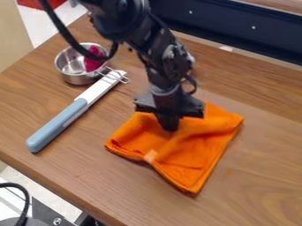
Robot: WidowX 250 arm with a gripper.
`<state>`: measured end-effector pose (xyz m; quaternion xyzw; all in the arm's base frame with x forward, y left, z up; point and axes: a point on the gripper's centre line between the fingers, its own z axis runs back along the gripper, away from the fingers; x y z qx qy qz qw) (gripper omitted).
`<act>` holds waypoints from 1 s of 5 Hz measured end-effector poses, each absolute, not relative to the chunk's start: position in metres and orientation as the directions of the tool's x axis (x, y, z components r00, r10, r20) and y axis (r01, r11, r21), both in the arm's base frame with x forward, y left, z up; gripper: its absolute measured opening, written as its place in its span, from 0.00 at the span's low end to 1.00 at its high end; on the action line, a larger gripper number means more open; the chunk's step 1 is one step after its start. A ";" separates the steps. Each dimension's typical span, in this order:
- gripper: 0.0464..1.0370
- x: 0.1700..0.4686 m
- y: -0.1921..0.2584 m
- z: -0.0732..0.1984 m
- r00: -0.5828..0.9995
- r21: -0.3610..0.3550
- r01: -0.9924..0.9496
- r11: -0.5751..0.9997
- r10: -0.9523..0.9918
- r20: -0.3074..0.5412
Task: Move the orange cloth in the middle of the table
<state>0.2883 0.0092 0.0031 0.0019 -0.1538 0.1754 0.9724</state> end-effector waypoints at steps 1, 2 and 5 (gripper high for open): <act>0.01 0.299 0.018 0.003 0.881 -0.039 -0.360 0.932 0.353 0.315; 0.01 0.302 0.019 0.004 0.885 -0.035 -0.352 0.935 0.345 0.314; 0.01 0.302 0.014 0.063 0.861 -0.099 -0.412 0.906 0.423 0.283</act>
